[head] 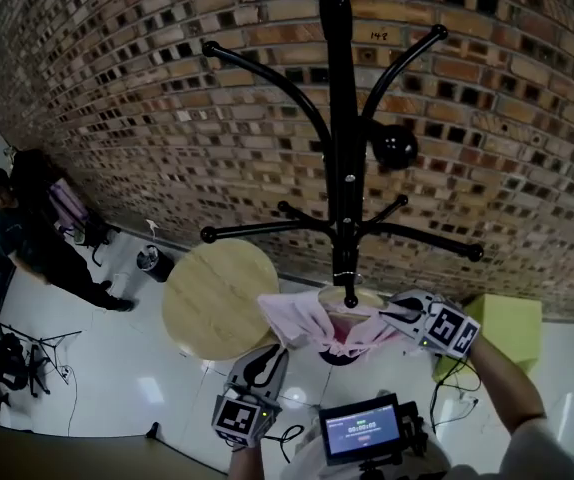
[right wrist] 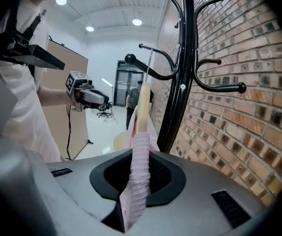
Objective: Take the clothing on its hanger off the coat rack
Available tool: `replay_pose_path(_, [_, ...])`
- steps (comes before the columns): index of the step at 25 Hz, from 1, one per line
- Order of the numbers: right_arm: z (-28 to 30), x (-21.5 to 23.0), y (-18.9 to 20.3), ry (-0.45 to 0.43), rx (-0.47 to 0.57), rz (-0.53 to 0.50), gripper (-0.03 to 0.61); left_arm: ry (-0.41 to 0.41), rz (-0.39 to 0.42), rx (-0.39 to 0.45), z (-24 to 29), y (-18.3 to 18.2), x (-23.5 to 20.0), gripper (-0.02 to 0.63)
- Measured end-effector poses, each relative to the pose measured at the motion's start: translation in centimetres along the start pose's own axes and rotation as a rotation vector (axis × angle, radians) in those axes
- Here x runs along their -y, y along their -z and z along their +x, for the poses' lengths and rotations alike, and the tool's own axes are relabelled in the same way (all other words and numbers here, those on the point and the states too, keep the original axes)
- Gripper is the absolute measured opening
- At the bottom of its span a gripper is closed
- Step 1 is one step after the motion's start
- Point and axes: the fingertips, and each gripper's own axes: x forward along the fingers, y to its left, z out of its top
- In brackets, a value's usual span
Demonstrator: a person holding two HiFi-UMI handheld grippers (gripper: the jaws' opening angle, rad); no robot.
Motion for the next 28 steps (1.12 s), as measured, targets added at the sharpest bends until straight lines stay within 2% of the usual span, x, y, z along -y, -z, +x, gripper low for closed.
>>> replay_pose_path(10, [-0.6, -3.0, -1.6, 0.115, -0.099, 0.039, 0.048, 0.155, 0.01, 0.009, -1.7, 1.5, -3.3, 0.057])
replay_pose_path(15, [-0.3, -4.4, -1.4, 0.169, -0.141, 0.067, 0.048, 0.241, 0.011, 0.023, -1.6, 1.1, -4.2, 0.057])
replay_pose_path(21, [-1.1, -6.7, -0.2, 0.216, -0.14, 0.125, 0.048, 0.33, 0.034, 0.031, -0.3, 1.3, -2.3, 0.057])
replay_pose_path(28, [-5.6, -8.5, 0.1, 0.248, -0.083, 0.178, 0.048, 0.376, 0.064, 0.05, 1.3, -1.2, 3.2, 0.057])
